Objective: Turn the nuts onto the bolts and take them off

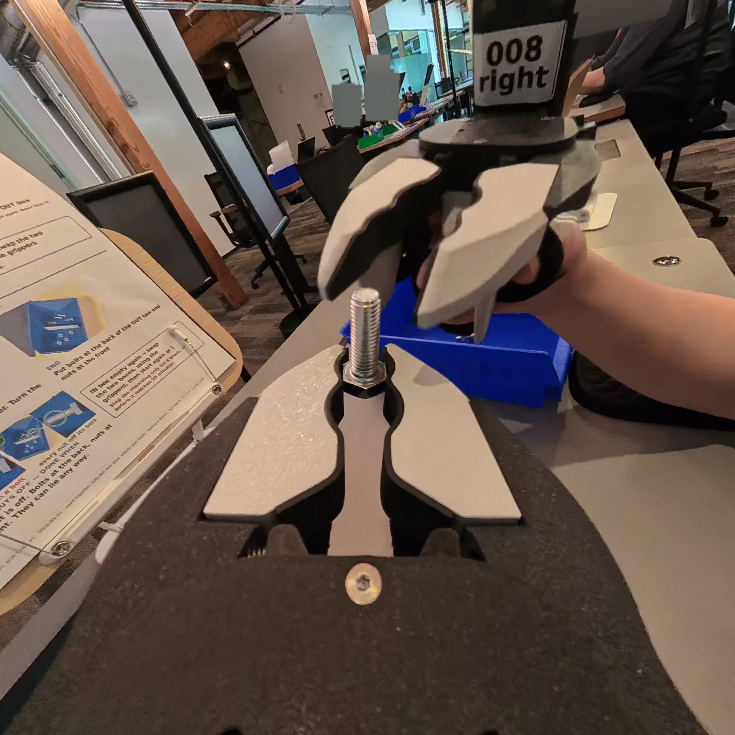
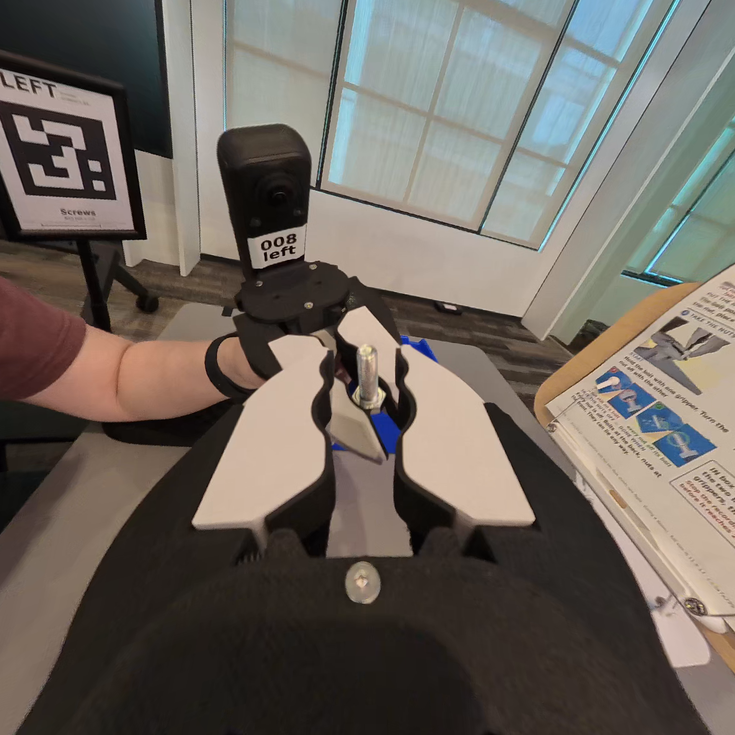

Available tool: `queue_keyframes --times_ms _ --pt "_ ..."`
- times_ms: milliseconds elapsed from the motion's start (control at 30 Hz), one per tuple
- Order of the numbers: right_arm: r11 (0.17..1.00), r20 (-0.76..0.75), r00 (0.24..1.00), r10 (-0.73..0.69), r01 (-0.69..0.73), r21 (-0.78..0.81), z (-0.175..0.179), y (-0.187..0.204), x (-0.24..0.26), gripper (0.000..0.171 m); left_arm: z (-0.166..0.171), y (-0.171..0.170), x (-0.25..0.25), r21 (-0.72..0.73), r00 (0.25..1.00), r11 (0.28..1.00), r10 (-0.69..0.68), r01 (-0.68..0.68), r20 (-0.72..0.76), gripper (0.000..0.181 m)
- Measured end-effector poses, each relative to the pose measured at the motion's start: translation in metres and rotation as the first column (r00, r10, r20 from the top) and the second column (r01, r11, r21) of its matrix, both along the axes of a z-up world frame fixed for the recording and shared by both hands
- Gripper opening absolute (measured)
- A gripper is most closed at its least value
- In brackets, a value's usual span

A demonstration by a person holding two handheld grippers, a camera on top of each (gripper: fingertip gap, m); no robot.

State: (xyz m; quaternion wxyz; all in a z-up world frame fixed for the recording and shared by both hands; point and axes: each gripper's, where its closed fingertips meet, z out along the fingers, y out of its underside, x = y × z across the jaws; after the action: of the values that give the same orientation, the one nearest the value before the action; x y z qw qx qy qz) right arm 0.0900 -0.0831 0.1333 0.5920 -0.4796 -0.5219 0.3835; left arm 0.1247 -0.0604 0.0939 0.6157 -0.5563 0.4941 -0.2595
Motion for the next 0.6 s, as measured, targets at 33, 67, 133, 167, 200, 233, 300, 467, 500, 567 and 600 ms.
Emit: queue_keyframes --times_ms 33,67,133,167,200,233,300,467,500,567,600 --pt "1.000 -0.007 1.000 -0.017 0.017 0.014 0.000 0.001 -0.002 0.026 -0.002 -0.001 0.002 -0.002 1.000 1.000 -0.003 0.003 -0.014 0.015" --pt "0.999 -0.020 0.999 -0.036 0.036 0.023 0.001 0.003 -0.003 0.017 -0.004 -0.001 0.002 0.001 1.000 1.000 0.000 0.000 -0.021 0.015" --pt "1.000 -0.001 1.000 -0.016 0.016 -0.003 -0.001 0.001 -0.004 0.011 -0.004 -0.001 0.003 0.006 1.000 1.000 0.000 0.000 -0.022 0.015" --pt "1.000 0.004 1.000 -0.010 0.010 -0.017 -0.002 0.001 -0.003 0.010 -0.004 -0.002 0.004 0.002 1.000 1.000 -0.004 0.004 -0.021 0.014" --pt "1.000 0.000 1.000 -0.008 0.008 -0.019 -0.001 0.001 -0.002 0.010 -0.004 -0.002 0.004 -0.002 1.000 1.000 -0.009 0.008 -0.019 0.015" --pt "1.000 -0.007 1.000 -0.003 0.003 -0.021 0.000 0.001 -0.001 0.010 -0.003 -0.003 0.005 -0.005 1.000 1.000 -0.016 0.016 -0.011 0.015" --pt "0.999 -0.030 0.999 0.019 -0.020 -0.043 0.002 -0.001 -0.001 0.010 -0.001 -0.005 0.005 -0.005 1.000 1.000 -0.029 0.029 0.004 0.015" --pt "0.996 -0.062 0.996 0.066 -0.070 -0.059 0.005 -0.006 -0.002 0.010 0.001 -0.008 0.005 -0.002 0.999 0.999 -0.041 0.041 0.007 0.020" --pt "0.996 -0.064 0.995 0.074 -0.077 -0.054 0.005 -0.008 -0.002 0.010 0.001 -0.009 0.005 -0.003 0.999 0.999 -0.045 0.045 0.004 0.020" --pt "0.994 -0.065 0.994 0.090 -0.094 -0.058 0.006 -0.011 -0.003 0.010 0.001 -0.011 0.007 -0.004 0.998 0.998 -0.056 0.056 0.004 0.020" --pt "0.993 -0.069 0.993 0.099 -0.103 -0.059 0.006 -0.012 -0.003 0.010 0.001 -0.012 0.007 -0.004 0.998 0.998 -0.062 0.063 0.006 0.020"
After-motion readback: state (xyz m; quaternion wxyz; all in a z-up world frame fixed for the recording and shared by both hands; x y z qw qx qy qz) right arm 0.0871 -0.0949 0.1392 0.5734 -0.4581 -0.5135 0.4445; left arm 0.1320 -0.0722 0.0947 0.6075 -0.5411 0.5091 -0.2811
